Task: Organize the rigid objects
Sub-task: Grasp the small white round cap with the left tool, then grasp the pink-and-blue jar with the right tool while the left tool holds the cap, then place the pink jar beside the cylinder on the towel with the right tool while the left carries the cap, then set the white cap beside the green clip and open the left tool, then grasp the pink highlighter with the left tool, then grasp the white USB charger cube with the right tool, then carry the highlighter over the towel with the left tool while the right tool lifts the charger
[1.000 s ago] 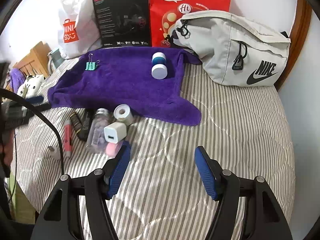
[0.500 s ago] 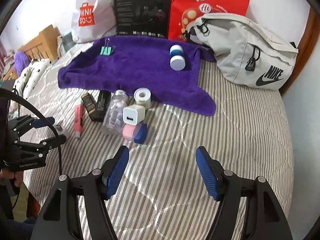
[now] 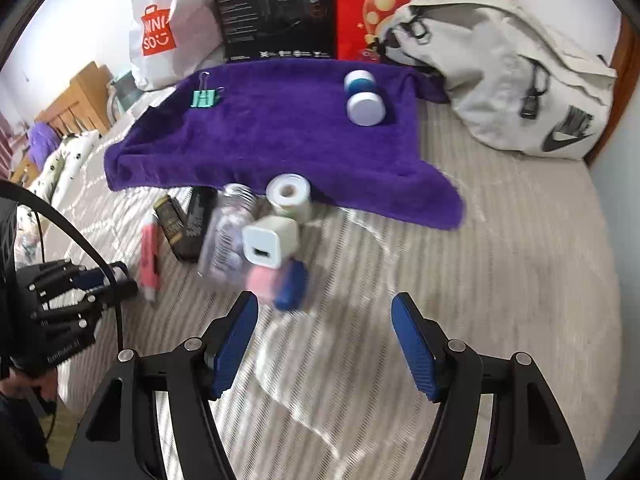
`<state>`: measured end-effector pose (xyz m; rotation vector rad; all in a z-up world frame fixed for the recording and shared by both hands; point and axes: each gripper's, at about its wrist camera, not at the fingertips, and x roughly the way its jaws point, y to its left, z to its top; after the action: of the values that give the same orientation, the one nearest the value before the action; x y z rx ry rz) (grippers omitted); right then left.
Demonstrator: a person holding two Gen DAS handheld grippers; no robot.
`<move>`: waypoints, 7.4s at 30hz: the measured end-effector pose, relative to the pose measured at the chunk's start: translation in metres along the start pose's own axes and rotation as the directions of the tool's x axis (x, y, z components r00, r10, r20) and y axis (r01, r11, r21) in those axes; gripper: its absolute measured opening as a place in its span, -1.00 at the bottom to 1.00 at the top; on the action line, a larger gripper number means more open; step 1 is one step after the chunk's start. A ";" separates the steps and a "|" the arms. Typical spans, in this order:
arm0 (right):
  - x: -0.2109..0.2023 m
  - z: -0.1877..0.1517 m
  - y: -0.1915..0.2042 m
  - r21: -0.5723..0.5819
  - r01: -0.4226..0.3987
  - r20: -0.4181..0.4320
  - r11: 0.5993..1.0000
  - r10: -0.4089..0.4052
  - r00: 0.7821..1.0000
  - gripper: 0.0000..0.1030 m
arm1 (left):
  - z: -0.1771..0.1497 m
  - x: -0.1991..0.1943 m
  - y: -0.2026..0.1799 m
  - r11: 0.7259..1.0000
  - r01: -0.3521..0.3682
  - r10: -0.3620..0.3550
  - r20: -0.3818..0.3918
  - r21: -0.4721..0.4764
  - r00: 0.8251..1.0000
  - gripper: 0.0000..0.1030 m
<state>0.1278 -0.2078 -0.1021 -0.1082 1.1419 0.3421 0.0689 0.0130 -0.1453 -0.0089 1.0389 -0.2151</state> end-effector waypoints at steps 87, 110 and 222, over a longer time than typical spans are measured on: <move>0.086 0.130 -0.031 -0.047 -0.006 0.017 0.999 0.007 1.000 -0.29 | 0.141 0.007 0.084 0.992 -0.036 0.045 0.071 -0.119 0.996 -0.56; 0.084 0.116 -0.023 -0.063 0.028 -0.018 0.998 -0.030 0.999 -0.04 | 0.188 0.079 0.098 0.995 -0.041 0.042 0.010 -0.095 0.999 -0.56; 0.042 0.011 -0.020 0.031 -0.022 0.023 0.999 0.021 0.999 -0.47 | 0.026 0.004 0.030 0.995 -0.091 0.089 -0.031 -0.047 0.996 -0.69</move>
<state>0.1588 -0.2147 -0.1371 -0.0639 1.1260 0.3437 0.0983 0.0387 -0.1392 -0.0030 1.0710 -0.1083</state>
